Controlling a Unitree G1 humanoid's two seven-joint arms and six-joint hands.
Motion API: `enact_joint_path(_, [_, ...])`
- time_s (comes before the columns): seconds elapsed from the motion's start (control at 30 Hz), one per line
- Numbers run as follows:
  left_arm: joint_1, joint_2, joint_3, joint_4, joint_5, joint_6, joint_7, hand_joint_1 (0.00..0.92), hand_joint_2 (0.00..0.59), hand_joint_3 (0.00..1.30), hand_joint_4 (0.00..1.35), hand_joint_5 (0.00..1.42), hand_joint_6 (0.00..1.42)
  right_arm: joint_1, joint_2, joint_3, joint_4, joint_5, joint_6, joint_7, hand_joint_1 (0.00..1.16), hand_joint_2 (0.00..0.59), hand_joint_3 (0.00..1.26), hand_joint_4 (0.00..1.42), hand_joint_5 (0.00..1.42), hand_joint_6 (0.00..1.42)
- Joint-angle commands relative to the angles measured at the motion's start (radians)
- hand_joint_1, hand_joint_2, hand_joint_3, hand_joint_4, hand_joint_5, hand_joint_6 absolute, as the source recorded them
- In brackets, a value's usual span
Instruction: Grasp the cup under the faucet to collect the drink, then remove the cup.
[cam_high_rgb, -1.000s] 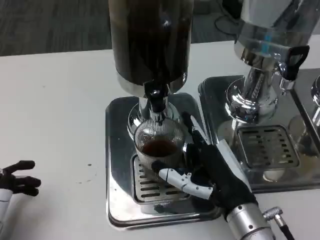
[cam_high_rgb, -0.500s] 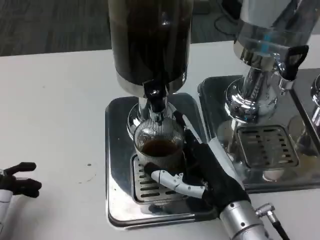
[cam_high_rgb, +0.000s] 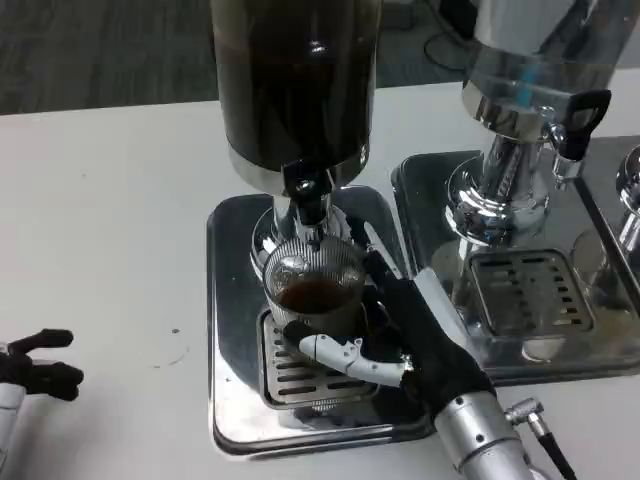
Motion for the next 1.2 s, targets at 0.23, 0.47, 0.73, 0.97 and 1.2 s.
enact_joint_path(0.23, [0.016,-0.022,-0.006,-0.014,-0.007,-0.005,-0.006,0.0,0.187,0.49,0.63,0.63,0.31,0.015,0.004,0.021,0.046,0.006,0.036,0.019,0.78,0.152,0.0,0.14,0.22,0.39])
enact_joint_path(0.47, [0.023,-0.028,-0.002,-0.02,-0.004,-0.002,-0.002,0.0,0.189,0.49,0.63,0.63,0.31,0.006,0.019,0.026,0.07,-0.005,0.03,-0.016,0.85,0.148,0.04,0.24,0.34,0.59])
enact_joint_path(0.73, [0.027,-0.027,0.005,-0.02,-0.01,-0.004,-0.001,0.0,0.19,0.49,0.63,0.63,0.3,-0.004,0.033,0.02,0.097,-0.01,0.003,-0.059,0.9,0.149,0.18,0.37,0.53,0.85])
enact_joint_path(0.97, [0.027,-0.028,0.006,-0.019,-0.012,-0.006,-0.003,0.0,0.191,0.49,0.63,0.63,0.29,-0.003,0.039,0.012,0.115,-0.006,-0.017,-0.079,0.9,0.158,0.26,0.44,0.62,0.99])
enact_joint_path(1.2, [0.033,-0.03,0.005,-0.021,-0.011,-0.008,-0.001,0.0,0.192,0.49,0.63,0.63,0.29,0.006,0.05,0.005,0.131,0.0,-0.06,-0.116,0.92,0.161,0.3,0.47,0.67,1.07])
